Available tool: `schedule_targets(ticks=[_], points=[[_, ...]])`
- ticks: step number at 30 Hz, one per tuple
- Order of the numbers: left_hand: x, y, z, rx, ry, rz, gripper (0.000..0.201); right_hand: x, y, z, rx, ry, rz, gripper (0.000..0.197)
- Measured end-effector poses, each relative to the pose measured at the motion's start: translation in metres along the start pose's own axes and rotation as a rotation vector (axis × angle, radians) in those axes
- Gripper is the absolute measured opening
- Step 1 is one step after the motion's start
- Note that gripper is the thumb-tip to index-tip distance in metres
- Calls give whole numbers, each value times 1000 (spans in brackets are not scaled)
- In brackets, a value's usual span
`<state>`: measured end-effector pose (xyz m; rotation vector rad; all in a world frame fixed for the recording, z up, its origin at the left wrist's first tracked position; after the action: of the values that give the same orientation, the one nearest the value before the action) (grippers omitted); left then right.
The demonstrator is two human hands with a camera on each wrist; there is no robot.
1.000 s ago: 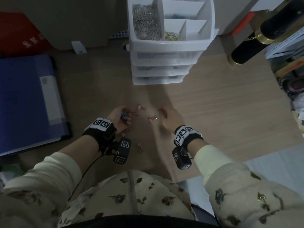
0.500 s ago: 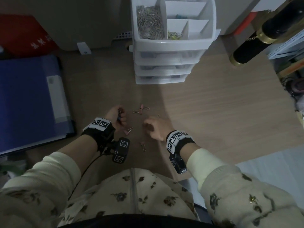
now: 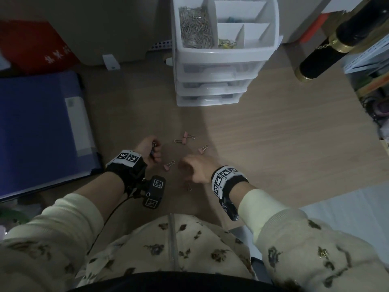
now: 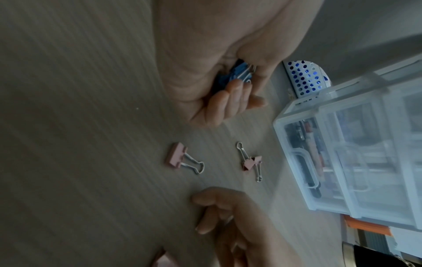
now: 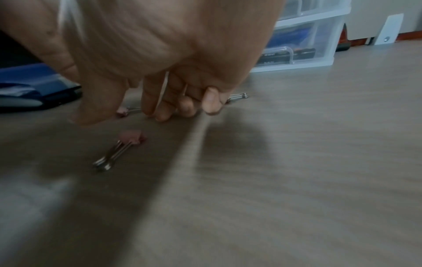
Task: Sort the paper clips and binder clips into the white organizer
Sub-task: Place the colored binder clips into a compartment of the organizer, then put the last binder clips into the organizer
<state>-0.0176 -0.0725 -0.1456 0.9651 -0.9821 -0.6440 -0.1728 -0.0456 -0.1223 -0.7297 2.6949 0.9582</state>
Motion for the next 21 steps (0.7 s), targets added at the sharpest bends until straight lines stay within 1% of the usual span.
schedule_targets(ticks=[2,4,6,8,10,12,15,16,18,21], points=[[-1,1,1,-9,-4,-4,31,-3,0,6,-13,14,-11,50],[-1,3,3,-24,-6,-13,31,-1,-1,8,7,30,4,43],[0,5,6,-32,5,-17,31,3,-2,5,55,46,42,36],[1,9,12,-47,28,-11,31,7,0,-5,125,52,75,33],[3,16,21,-72,45,-3,32,10,2,-17,200,-3,90,32],[6,23,35,-92,64,15,34,14,3,-32,272,-114,140,32],[16,41,64,-121,93,70,37,23,4,-62,432,-401,234,33],[20,48,77,-164,120,78,41,25,5,-75,494,-515,259,35],[29,63,104,-295,135,77,46,28,8,-102,595,-731,288,38],[50,85,141,-427,88,122,37,31,10,-140,696,-944,295,34]])
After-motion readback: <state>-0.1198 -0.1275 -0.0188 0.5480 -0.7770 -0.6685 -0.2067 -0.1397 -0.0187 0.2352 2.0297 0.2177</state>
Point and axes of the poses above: each hand's wrist, its own y-axis away from the middle knuckle, its own z-axis out of the palm, x = y × z, the point moved 6 cm from there along -y, towards the middle knuckle, and after that the axes turned 9 degrees about y, right-handed, at the moved point
